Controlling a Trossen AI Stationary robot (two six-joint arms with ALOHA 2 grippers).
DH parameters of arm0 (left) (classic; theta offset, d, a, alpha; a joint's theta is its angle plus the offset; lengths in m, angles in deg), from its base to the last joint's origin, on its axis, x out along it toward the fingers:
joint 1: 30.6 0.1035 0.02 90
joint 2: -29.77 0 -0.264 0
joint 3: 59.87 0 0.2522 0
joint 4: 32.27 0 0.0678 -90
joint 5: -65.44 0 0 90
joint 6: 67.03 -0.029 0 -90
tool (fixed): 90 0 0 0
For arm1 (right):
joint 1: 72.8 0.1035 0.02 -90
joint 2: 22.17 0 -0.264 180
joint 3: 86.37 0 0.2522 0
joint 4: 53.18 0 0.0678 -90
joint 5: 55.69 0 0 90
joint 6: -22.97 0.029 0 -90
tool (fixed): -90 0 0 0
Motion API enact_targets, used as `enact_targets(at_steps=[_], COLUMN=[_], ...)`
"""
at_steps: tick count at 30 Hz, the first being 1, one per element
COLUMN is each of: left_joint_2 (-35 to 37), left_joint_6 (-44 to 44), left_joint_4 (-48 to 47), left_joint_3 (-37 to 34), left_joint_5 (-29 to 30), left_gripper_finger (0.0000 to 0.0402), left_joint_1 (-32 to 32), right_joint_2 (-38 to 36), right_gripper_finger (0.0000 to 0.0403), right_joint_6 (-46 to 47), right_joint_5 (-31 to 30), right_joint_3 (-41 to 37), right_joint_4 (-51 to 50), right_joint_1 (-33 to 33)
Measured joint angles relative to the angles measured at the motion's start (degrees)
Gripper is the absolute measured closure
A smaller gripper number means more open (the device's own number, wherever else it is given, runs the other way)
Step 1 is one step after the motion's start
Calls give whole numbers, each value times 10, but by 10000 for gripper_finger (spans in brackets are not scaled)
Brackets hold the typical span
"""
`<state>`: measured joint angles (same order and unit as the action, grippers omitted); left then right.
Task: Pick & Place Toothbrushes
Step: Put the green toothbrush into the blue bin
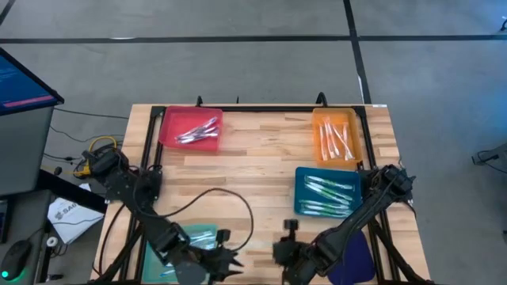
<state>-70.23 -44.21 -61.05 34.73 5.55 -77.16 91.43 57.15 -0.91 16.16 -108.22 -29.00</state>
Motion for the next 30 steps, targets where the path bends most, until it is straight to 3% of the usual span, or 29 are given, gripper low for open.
enact_targets(at_steps=[6,11,16,21,30], left_joint_2=[-16,-38,-49,-49,-49], left_joint_6=[1,1,0,-3,-31], left_joint_4=[2,7,15,27,35], left_joint_3=[0,0,0,0,0], left_joint_5=[30,31,32,34,34], left_gripper_finger=[343,345,345,345,345], left_joint_1=[-14,-11,-9,-9,-4], right_joint_2=[-65,-110,-187,-284,-391], right_gripper_finger=[394,394,394,394,394], right_joint_6=[267,418,533,640,605], right_joint_5=[-94,-114,-87,-46,23], right_joint_3=[0,-28,-151,-307,-461], right_joint_4=[-297,-428,-405,-309,-154], right_joint_1=[44,104,139,159,104])
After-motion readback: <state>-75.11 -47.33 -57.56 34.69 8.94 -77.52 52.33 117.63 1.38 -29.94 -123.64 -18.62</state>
